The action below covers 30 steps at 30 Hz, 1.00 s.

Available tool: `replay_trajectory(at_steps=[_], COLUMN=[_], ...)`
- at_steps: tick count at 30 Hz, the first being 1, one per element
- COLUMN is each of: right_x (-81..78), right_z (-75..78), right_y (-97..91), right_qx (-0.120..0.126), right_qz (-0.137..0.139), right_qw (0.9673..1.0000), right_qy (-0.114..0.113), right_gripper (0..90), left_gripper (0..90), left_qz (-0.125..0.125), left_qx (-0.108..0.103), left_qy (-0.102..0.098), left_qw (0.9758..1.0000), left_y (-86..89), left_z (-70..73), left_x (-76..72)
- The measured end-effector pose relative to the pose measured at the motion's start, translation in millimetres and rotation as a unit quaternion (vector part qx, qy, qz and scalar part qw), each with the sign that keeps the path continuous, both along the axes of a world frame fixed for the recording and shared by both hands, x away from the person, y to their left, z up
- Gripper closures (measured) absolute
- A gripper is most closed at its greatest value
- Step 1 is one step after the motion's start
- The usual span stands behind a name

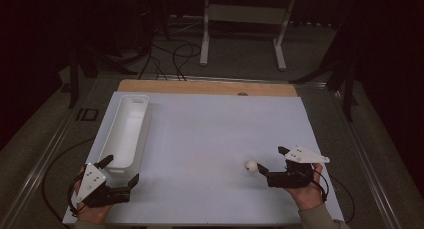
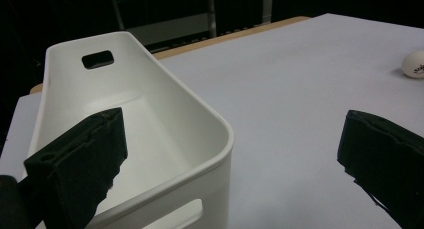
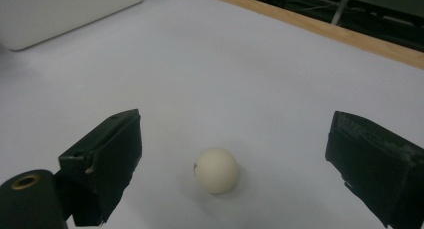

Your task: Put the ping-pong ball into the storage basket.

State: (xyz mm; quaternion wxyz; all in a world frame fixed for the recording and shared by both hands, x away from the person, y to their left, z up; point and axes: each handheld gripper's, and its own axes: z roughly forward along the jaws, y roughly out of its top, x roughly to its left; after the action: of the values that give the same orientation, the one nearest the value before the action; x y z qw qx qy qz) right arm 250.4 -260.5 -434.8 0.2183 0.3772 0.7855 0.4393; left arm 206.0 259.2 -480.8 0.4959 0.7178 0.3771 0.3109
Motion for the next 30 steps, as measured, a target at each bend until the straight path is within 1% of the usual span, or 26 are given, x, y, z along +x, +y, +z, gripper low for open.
replay_trajectory(at_steps=[2, 16, 21, 30], right_x=[1.8, 7.1, 9.8, 13.3], right_z=[-0.6, 0.3, 0.5, -0.7], right_y=[1.5, 7.5, 9.8, 13.1], right_qx=[-0.005, -0.019, -0.028, -0.036], right_qz=[0.001, 0.007, 0.014, 0.014], right_qw=[1.0000, 0.9996, 0.9989, 0.9983], right_qy=[0.007, 0.022, 0.034, 0.044], right_gripper=[7.8, 7.8, 7.8, 7.8], left_gripper=[0.0, 0.0, 0.0, 0.0], left_qz=[0.000, -0.001, 0.000, 0.000], left_qx=[0.000, 0.000, 0.001, 0.000], left_qy=[0.000, 0.001, 0.002, 0.002], left_qw=[1.0000, 1.0000, 1.0000, 1.0000], left_y=[-0.1, -0.1, -0.1, -0.1], left_z=[0.0, -0.3, -0.4, -0.5], left_x=[0.0, 0.3, 0.4, 0.4])
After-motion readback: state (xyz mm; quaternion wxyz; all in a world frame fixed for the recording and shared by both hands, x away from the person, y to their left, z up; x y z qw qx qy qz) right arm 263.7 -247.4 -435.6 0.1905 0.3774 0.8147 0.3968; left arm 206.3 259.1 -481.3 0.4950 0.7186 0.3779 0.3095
